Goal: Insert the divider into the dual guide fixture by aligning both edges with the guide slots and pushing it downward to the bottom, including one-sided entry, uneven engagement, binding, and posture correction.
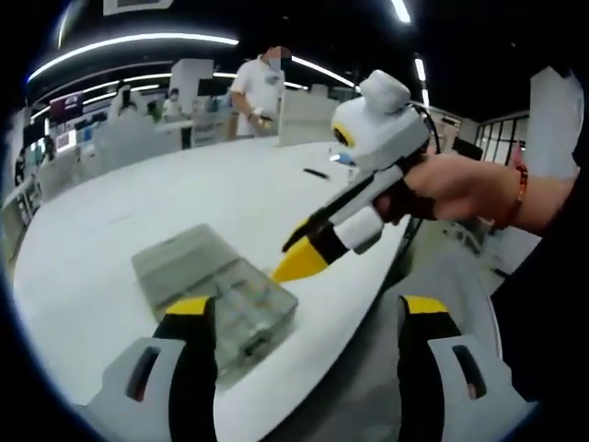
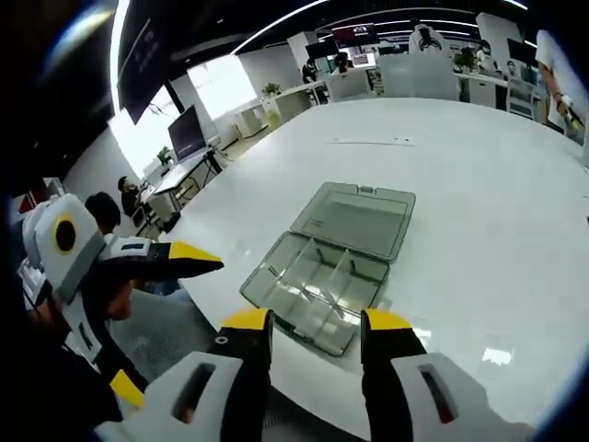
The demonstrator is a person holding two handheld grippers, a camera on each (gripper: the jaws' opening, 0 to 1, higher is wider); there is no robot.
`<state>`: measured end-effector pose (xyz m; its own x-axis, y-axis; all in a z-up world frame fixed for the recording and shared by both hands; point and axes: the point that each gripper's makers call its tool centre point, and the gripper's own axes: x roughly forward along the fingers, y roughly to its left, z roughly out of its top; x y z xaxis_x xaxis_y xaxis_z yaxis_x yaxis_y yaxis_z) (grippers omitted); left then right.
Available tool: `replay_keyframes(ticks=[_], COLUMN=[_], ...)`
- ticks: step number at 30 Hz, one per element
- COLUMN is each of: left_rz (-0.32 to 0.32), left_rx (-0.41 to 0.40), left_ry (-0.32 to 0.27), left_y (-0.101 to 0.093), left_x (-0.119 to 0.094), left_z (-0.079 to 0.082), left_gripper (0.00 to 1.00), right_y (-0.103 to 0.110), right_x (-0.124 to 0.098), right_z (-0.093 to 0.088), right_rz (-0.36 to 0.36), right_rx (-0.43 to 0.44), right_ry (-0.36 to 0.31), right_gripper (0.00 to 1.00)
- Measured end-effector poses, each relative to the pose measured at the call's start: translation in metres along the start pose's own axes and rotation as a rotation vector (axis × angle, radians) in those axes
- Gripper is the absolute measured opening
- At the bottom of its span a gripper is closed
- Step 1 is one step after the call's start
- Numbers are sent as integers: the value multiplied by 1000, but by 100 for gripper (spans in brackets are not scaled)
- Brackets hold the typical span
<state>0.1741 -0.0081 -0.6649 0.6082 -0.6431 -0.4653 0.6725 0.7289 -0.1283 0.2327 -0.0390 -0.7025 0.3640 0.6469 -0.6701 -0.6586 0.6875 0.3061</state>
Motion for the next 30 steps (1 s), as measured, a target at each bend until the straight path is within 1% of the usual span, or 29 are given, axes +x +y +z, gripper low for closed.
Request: replay_keyframes(ticks=[3,11,16,24,30], left_rz=[-11,-42,-59,-78,-95], left_rx=[4,18,27,31,46], left_ry=[0,22,28,34,35], left_y=[-4,-13,-18,-29,-33], left_x=[3,15,20,37,38], left_z=[2,2,3,6,10], left_gripper=[80,80,80,80,80], right_y=[-5,-22,-34,-60,-70], right_x=[-6,-22,-31,-45,-50], right_z=[1,-3,-9,-22,-29], right_rz=[-13,-47,-72,-108,-132], right_rx=[2,20,23,55,62], right_ry=[-17,-42,-39,-37,-29], right_gripper=[35,35,35,35,36])
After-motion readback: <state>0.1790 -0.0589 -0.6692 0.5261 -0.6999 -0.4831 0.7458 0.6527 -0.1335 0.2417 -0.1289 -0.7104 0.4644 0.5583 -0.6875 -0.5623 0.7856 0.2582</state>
